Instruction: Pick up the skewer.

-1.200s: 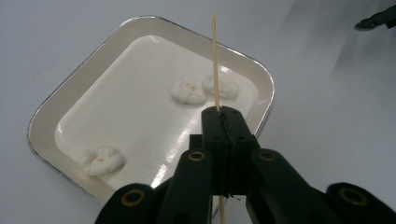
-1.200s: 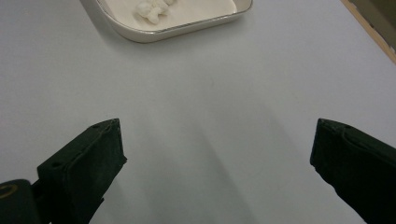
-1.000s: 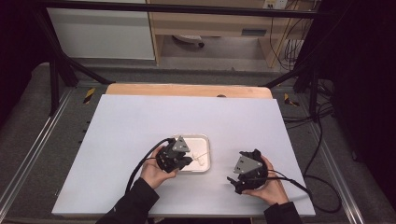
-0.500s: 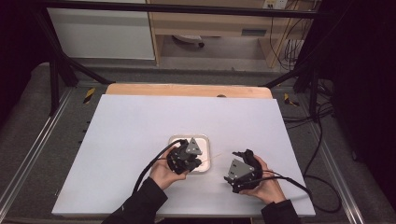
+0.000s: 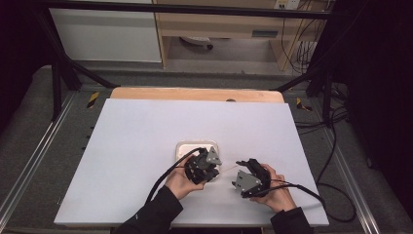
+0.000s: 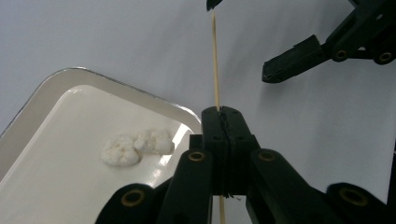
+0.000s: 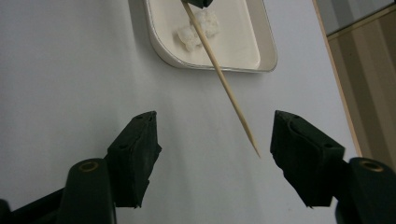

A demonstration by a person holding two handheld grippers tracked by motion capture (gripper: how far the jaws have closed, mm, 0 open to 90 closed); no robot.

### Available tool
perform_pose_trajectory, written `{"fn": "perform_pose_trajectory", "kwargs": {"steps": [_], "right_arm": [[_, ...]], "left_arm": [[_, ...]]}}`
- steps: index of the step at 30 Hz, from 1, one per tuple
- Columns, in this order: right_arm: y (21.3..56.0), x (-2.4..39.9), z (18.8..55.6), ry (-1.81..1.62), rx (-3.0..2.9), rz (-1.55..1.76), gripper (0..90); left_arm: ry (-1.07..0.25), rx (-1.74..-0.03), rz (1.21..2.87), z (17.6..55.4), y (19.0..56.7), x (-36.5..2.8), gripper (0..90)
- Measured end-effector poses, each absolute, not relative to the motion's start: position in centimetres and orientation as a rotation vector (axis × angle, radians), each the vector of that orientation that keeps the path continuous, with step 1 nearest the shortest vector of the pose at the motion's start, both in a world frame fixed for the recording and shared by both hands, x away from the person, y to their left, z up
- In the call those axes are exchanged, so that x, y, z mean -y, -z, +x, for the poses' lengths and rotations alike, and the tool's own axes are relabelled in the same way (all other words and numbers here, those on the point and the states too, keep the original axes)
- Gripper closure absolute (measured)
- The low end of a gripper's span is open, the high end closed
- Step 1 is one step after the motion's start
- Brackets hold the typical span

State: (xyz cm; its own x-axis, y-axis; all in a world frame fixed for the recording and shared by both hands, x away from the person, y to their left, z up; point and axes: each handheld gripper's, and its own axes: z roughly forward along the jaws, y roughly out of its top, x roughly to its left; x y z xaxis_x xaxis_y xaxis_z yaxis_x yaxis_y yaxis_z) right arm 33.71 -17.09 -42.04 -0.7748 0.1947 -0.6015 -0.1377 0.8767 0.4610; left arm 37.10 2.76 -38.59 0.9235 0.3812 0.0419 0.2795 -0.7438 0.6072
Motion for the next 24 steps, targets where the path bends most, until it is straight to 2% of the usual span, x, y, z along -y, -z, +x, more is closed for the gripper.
{"fn": "perform_pose_trajectory", "kwargs": {"steps": [24], "right_arm": [[42.7,16.7,33.6,-0.508,-2.330,-0.265,69.5]], "left_arm": [[-0.176,-0.408,2.512,36.7,38.7,-0.5,88.8]]}}
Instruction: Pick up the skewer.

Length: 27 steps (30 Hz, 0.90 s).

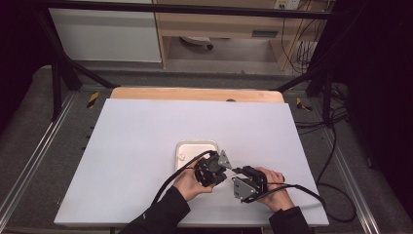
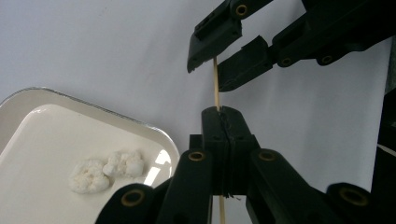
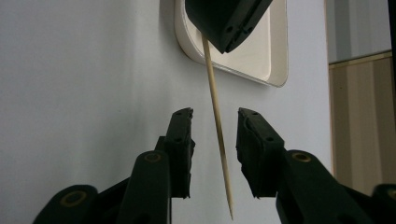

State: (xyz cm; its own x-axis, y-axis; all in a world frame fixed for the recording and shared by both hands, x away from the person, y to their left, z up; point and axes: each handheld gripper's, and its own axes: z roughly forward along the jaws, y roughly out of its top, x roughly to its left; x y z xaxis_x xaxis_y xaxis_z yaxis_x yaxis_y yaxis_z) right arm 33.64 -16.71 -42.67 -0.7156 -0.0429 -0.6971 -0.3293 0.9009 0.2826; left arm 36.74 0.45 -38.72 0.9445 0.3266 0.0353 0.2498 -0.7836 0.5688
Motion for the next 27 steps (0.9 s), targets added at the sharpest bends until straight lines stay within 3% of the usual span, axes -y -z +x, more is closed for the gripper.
{"fn": "perform_pose_trajectory", "kwargs": {"steps": [14,27], "right_arm": [[42.85,16.68,33.51,-0.491,-2.342,-0.284,86.3],[42.89,16.64,33.39,-0.488,-2.334,-0.293,89.4]], "left_arm": [[-0.159,-0.388,2.520,36.69,38.95,-0.79,88.8],[-0.152,-0.407,2.502,37.06,38.72,-1.36,87.1]]}}
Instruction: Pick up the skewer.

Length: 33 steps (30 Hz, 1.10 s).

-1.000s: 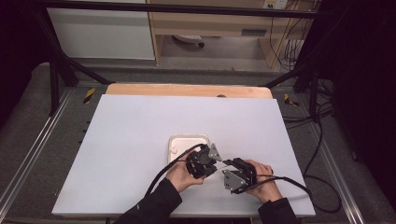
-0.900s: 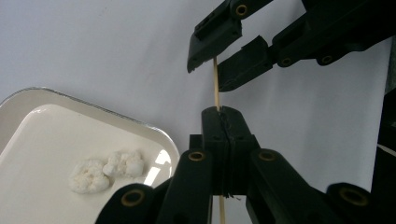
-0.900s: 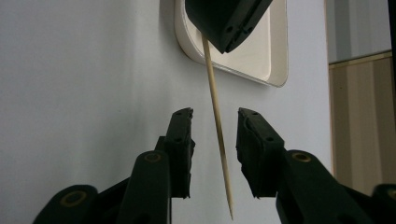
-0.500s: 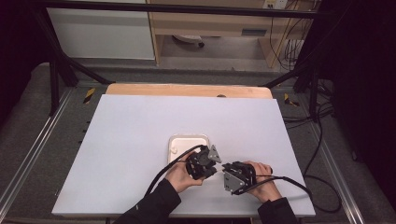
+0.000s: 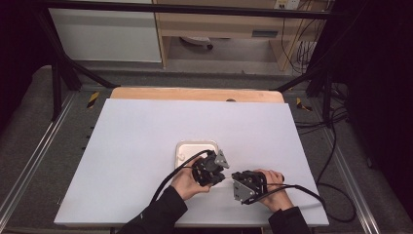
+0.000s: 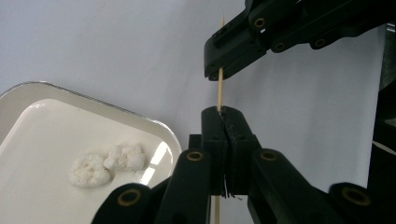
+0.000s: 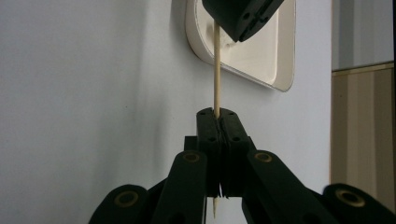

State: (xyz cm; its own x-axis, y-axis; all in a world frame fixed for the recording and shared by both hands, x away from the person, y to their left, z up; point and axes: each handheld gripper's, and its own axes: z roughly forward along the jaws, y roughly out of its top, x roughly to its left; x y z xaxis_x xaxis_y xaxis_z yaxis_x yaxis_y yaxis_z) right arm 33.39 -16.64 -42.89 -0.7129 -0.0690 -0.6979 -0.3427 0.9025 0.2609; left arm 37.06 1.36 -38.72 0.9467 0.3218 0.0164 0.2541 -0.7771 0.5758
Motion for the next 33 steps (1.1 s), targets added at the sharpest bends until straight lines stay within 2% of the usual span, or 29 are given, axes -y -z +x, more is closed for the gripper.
{"fn": "perform_pose_trajectory", "kwargs": {"steps": [1,4,5,10,15,21,33], "right_arm": [[42.9,16.7,33.4,-0.470,-2.333,-0.284,89.4],[42.8,16.8,33.4,-0.463,-2.335,-0.292,89.4],[42.7,16.8,33.4,-0.460,-2.335,-0.291,89.5],[42.7,16.8,33.5,-0.445,-2.337,-0.283,89.5],[42.9,16.7,33.5,-0.420,-2.342,-0.291,89.4],[42.8,16.7,33.5,-0.403,-2.353,-0.297,89.4],[42.8,16.6,33.3,-0.388,-2.355,-0.306,89.4]], "left_arm": [[-0.157,-0.411,2.507,37.1,38.7,-1.5,81.0],[-0.161,-0.423,2.517,37.3,38.5,-2.0,75.2],[-0.165,-0.427,2.522,37.3,38.4,-2.1,69.4],[-0.165,-0.436,2.572,37.4,38.5,-2.8,66.9],[-0.153,-0.433,2.611,37.4,38.9,-2.7,72.1],[-0.152,-0.406,2.642,37.3,39.3,-2.0,82.3],[-0.143,-0.363,2.699,37.2,39.6,-1.2,88.0]]}}
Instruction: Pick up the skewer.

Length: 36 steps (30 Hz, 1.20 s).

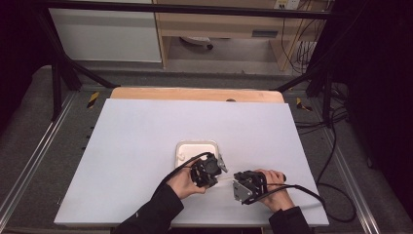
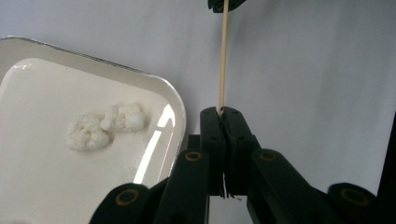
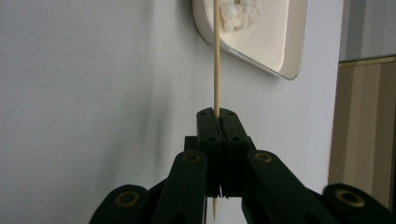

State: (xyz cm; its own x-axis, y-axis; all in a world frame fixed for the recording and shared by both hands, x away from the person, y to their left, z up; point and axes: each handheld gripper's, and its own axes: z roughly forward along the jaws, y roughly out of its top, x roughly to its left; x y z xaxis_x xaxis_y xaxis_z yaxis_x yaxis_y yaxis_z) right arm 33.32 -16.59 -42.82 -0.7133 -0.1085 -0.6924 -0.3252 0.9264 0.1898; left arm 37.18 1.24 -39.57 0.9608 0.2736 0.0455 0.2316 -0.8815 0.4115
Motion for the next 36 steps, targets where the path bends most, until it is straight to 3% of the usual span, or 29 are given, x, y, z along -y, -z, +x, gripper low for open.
{"fn": "perform_pose_trajectory", "kwargs": {"steps": [17,21,23,27,30,36], "right_arm": [[42.7,16.6,33.4,-0.415,-2.345,-0.307,87.5],[42.2,17.0,33.4,-0.498,-2.357,-0.223,78.9],[41.9,17.6,33.5,-0.569,-2.382,-0.115,66.8],[41.6,18.5,33.7,-0.668,-2.386,0.007,58.0],[41.5,19.6,33.8,-0.793,-2.386,0.196,46.3],[41.7,20.5,34.3,-0.889,-2.395,0.409,34.1]], "left_arm": [[-0.165,-0.344,2.716,37.0,39.3,-1.2,89.0],[-0.178,-0.367,2.683,36.9,39.2,-1.9,89.0],[-0.183,-0.386,2.675,37.0,39.1,-2.5,89.0],[-0.200,-0.422,2.650,37.1,39.0,-4.1,89.0],[-0.196,-0.450,2.639,37.2,38.9,-5.3,89.0],[-0.219,-0.515,2.598,37.1,38.9,-7.6,88.9]]}}
